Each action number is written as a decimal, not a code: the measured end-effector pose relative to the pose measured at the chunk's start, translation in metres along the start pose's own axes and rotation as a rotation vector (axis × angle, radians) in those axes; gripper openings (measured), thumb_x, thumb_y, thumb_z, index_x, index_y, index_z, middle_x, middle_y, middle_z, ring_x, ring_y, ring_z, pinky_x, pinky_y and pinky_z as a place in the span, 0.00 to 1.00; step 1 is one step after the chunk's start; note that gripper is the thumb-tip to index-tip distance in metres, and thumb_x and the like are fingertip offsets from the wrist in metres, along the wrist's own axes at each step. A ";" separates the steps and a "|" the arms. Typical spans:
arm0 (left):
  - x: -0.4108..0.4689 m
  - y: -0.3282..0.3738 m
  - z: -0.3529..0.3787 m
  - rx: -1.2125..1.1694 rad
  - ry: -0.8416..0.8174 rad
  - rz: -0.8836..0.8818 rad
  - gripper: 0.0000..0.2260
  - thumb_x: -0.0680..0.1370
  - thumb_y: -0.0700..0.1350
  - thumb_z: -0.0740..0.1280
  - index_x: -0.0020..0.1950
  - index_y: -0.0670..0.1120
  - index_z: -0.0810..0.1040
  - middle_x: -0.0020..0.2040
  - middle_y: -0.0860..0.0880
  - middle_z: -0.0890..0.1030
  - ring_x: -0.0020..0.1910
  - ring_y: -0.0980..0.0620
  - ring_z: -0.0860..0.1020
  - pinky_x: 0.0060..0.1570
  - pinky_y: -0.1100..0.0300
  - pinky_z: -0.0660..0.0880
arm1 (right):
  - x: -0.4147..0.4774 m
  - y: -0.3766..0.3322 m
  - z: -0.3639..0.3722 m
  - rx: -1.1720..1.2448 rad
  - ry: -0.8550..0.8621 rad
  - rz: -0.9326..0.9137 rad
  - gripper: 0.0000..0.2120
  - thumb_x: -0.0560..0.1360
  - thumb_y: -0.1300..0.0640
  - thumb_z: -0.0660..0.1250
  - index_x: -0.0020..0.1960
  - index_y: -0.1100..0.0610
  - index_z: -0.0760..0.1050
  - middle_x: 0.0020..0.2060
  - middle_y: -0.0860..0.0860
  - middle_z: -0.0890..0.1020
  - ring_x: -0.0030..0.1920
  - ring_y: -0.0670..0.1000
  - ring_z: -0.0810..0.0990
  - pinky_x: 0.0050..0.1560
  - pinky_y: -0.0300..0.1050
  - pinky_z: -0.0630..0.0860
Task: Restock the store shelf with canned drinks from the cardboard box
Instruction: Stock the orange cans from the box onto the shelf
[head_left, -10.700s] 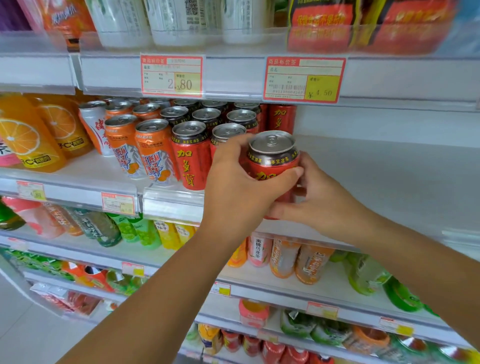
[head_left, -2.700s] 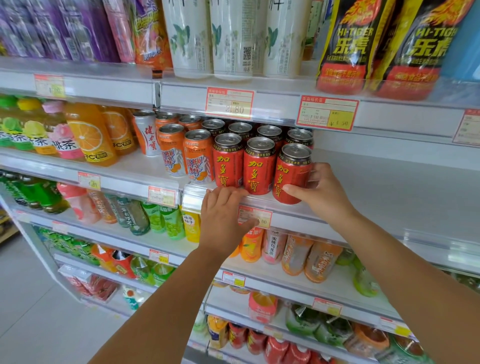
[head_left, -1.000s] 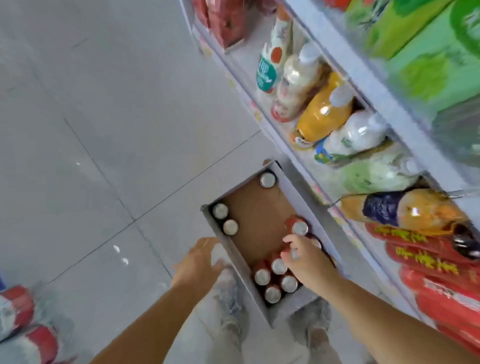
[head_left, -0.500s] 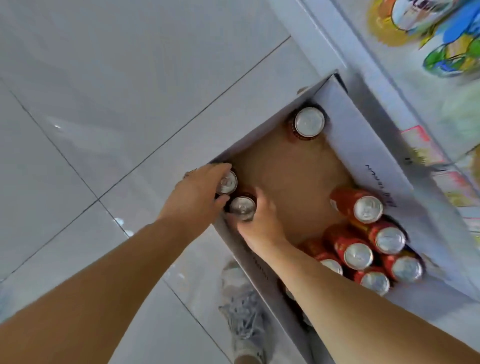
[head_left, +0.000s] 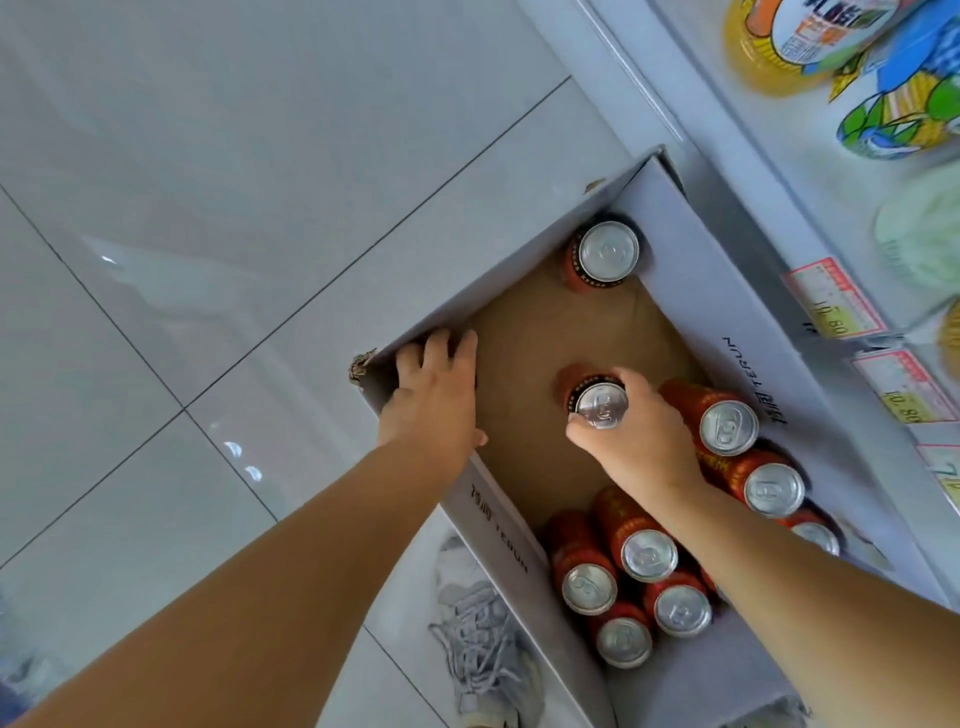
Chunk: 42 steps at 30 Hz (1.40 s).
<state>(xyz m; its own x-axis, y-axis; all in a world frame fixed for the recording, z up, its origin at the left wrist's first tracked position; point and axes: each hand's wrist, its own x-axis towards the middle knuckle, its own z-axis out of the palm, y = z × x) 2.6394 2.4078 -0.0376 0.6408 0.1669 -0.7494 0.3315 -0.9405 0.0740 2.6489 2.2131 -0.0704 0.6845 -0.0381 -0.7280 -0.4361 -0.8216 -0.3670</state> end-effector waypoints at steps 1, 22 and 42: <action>0.001 0.003 0.005 0.041 0.017 -0.021 0.42 0.74 0.49 0.74 0.79 0.52 0.50 0.74 0.49 0.55 0.72 0.44 0.56 0.60 0.50 0.74 | 0.003 0.003 -0.004 -0.014 -0.009 -0.032 0.35 0.67 0.46 0.72 0.72 0.49 0.64 0.63 0.51 0.77 0.62 0.55 0.75 0.60 0.49 0.72; -0.140 0.037 -0.091 -0.670 0.251 0.132 0.33 0.64 0.46 0.79 0.66 0.53 0.70 0.57 0.53 0.70 0.50 0.60 0.70 0.45 0.82 0.66 | -0.138 -0.039 -0.140 0.102 0.080 -0.161 0.33 0.63 0.47 0.78 0.59 0.47 0.61 0.49 0.44 0.76 0.44 0.49 0.74 0.43 0.43 0.67; -0.658 0.206 -0.493 -0.896 0.353 1.038 0.23 0.61 0.57 0.75 0.55 0.59 0.77 0.51 0.61 0.83 0.51 0.63 0.80 0.49 0.72 0.73 | -0.686 -0.152 -0.555 0.833 0.791 -0.523 0.24 0.57 0.46 0.75 0.51 0.43 0.73 0.42 0.34 0.82 0.43 0.31 0.78 0.43 0.24 0.70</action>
<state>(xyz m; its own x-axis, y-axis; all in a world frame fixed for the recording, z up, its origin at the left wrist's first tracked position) 2.6273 2.2505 0.7953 0.9540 -0.2844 0.0947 -0.1551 -0.1982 0.9678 2.5702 2.0484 0.8065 0.9222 -0.3830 0.0534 -0.0461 -0.2458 -0.9682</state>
